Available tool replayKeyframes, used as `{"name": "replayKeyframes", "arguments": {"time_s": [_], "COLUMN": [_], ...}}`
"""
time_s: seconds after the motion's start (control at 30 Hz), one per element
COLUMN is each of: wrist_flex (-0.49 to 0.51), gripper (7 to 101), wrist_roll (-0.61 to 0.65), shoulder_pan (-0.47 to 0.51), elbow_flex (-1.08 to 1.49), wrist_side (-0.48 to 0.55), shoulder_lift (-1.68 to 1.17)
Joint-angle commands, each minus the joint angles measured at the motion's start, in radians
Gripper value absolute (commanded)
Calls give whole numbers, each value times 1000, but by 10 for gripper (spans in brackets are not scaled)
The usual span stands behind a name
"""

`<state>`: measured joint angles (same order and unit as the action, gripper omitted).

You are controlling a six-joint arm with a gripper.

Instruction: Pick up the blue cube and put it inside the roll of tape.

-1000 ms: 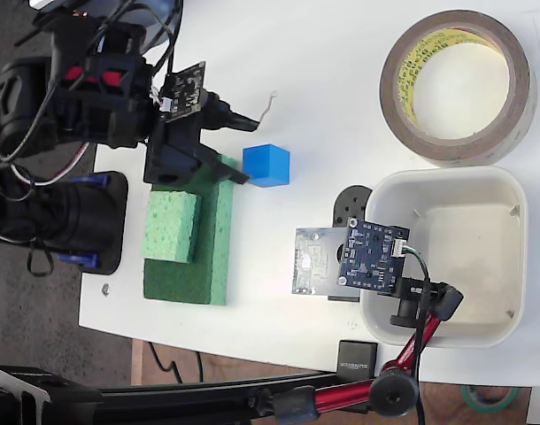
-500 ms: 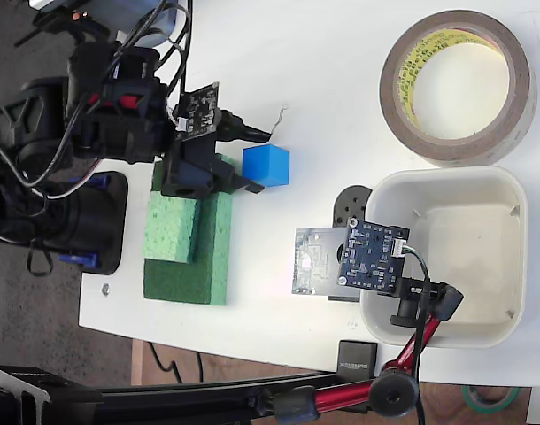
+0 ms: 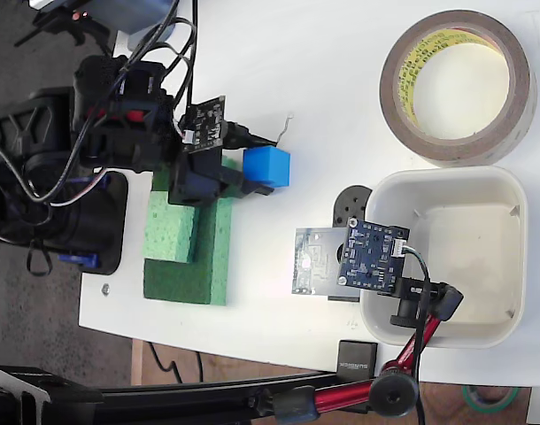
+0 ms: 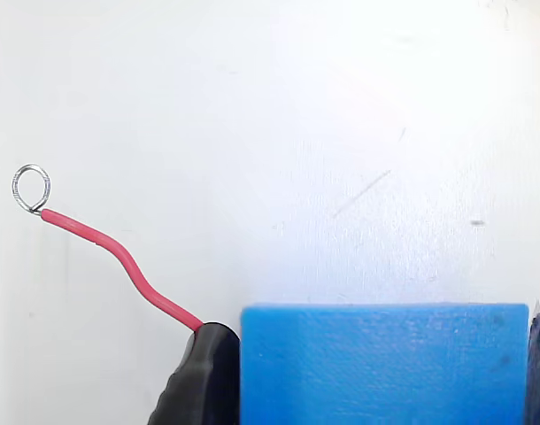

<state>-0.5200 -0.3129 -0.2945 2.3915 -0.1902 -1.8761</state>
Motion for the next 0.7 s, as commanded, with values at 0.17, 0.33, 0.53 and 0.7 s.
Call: {"name": "replayKeyframes", "arguments": {"time_s": [0.17,0.33,0.53,0.7], "wrist_flex": [15,-28,-60,-15], "gripper": [543,422,384,382], "wrist_roll": [-2,-2,32,101], "shoulder_pan": [0,-21,-55,-43], "elbow_flex": [-2,-61,-235,-486], "wrist_side": [-11,-41,-86,-55], "shoulder_lift": [2,3,46,230]}}
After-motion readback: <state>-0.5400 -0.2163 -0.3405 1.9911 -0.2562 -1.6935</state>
